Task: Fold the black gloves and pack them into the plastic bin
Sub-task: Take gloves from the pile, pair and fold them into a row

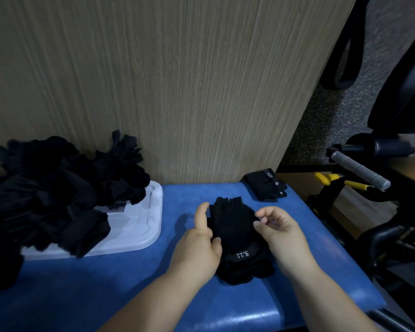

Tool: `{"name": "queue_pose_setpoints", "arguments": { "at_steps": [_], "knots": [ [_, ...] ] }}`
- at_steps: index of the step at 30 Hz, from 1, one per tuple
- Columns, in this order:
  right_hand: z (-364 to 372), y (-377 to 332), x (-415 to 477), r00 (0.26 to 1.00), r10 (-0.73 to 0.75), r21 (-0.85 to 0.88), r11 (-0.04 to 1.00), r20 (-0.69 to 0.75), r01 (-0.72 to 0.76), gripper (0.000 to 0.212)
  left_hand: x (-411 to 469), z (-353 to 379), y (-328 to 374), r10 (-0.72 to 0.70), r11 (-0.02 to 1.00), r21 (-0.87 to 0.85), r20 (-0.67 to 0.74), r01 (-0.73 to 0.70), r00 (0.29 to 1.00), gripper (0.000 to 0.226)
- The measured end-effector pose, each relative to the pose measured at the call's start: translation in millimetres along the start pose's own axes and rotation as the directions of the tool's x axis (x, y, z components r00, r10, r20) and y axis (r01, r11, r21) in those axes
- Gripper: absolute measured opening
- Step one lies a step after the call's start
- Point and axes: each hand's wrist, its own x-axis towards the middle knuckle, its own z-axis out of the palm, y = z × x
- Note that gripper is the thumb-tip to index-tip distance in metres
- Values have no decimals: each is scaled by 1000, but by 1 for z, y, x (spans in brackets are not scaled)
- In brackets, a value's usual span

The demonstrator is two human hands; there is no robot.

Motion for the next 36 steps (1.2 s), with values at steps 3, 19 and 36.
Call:
{"name": "queue_pose_setpoints", "arguments": {
  "at_steps": [3, 19, 36],
  "knots": [
    [1, 4, -1, 998, -66, -152, 986, 5, 66, 40, 0, 0, -7, 28, 996, 83, -13, -27, 1000, 79],
    [-7, 7, -11, 877, 107, -679, 679, 469, 280, 42, 8, -9, -25, 261, 832, 401, 327, -383, 908, 48],
    [-20, -13, -7, 921, 292, -309, 928, 260, -207, 45, 6, -27, -26, 398, 877, 185, 238, -443, 886, 66]
  ]
}}
